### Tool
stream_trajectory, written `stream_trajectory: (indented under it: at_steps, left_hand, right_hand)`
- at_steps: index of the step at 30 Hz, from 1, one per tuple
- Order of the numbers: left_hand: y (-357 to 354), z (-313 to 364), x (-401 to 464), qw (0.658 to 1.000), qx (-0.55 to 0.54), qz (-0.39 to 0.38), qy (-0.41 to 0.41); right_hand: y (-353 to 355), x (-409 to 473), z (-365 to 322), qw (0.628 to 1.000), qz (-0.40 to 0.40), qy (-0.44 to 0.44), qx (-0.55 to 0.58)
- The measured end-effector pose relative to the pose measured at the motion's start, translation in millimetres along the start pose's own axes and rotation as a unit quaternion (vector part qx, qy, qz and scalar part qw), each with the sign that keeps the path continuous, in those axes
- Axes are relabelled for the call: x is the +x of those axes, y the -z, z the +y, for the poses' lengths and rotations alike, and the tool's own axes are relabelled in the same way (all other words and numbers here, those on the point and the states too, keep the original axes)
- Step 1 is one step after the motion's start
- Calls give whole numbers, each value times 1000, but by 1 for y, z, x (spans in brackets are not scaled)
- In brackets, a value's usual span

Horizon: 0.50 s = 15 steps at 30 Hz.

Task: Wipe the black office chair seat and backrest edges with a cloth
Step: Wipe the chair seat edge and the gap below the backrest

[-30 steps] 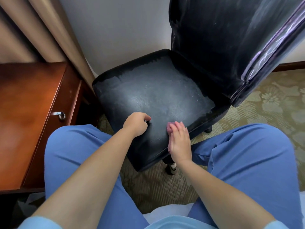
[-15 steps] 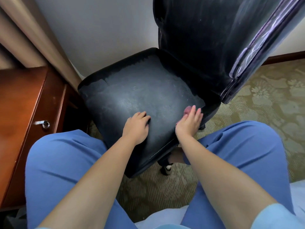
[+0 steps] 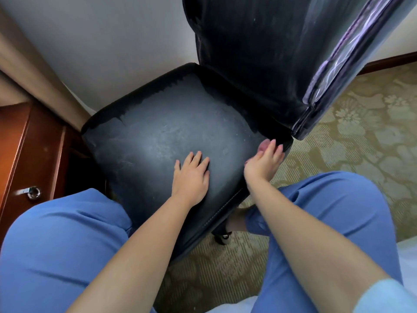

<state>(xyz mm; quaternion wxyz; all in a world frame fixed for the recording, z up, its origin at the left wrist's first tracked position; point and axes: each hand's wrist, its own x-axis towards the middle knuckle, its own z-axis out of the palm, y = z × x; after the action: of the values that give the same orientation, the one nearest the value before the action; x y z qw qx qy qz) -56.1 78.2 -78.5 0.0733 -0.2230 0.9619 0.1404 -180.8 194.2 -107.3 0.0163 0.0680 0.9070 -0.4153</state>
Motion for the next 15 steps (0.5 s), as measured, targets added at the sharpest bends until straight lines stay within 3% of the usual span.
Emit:
stream_trajectory:
  at_steps: [3, 7, 11, 15]
  left_hand:
    - [3, 5, 9, 1000, 2, -10, 0]
    - [2, 14, 26, 999, 26, -14, -19]
    - [-5, 16, 35, 998, 45, -8, -38]
    - [-3, 18, 42, 998, 48, -21, -47]
  right_hand:
    - [-6, -42, 1, 998, 28, 22, 46]
    - [-10, -88, 8, 997, 7, 0, 74]
    - [-11, -12, -6, 994, 63, -64, 56]
    - [0, 54, -9, 992, 18, -110, 55]
